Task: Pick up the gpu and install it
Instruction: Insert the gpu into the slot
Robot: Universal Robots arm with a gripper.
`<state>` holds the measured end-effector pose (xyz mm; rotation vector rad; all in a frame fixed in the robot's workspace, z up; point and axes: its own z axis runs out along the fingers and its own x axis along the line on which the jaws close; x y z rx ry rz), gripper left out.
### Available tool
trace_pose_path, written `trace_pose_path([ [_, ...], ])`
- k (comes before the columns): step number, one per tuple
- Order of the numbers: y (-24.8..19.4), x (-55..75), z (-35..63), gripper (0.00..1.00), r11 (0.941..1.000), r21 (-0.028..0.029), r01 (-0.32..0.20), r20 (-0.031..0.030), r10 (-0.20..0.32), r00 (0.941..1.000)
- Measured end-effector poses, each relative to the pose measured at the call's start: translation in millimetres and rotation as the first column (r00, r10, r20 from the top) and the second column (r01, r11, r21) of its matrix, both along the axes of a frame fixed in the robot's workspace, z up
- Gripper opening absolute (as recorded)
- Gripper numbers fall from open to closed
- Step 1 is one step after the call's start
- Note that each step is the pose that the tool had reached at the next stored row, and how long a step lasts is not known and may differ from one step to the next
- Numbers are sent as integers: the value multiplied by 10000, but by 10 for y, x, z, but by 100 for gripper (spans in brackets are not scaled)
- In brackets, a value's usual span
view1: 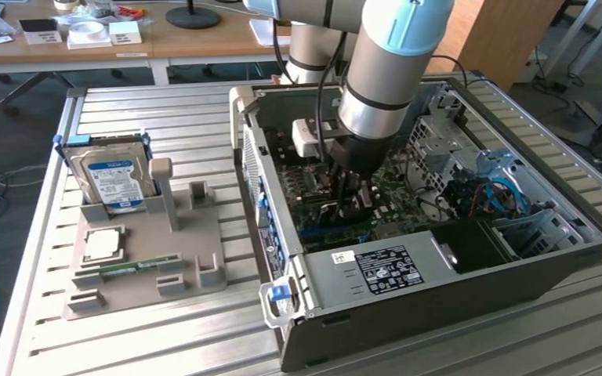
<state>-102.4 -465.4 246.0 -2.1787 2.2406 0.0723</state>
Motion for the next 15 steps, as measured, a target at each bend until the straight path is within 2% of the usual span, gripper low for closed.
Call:
trace_pose_path([
  [4, 1, 0, 58, 40, 10000, 3, 1, 2, -1, 10000],
  [8, 1, 0, 58, 40, 10000, 5, 0, 2, 0, 10000],
  [11, 5, 0, 56, 40, 10000, 43, 0, 3, 0, 10000],
  [15, 7, 0, 57, 40, 10000, 43, 0, 1, 0, 10000],
])
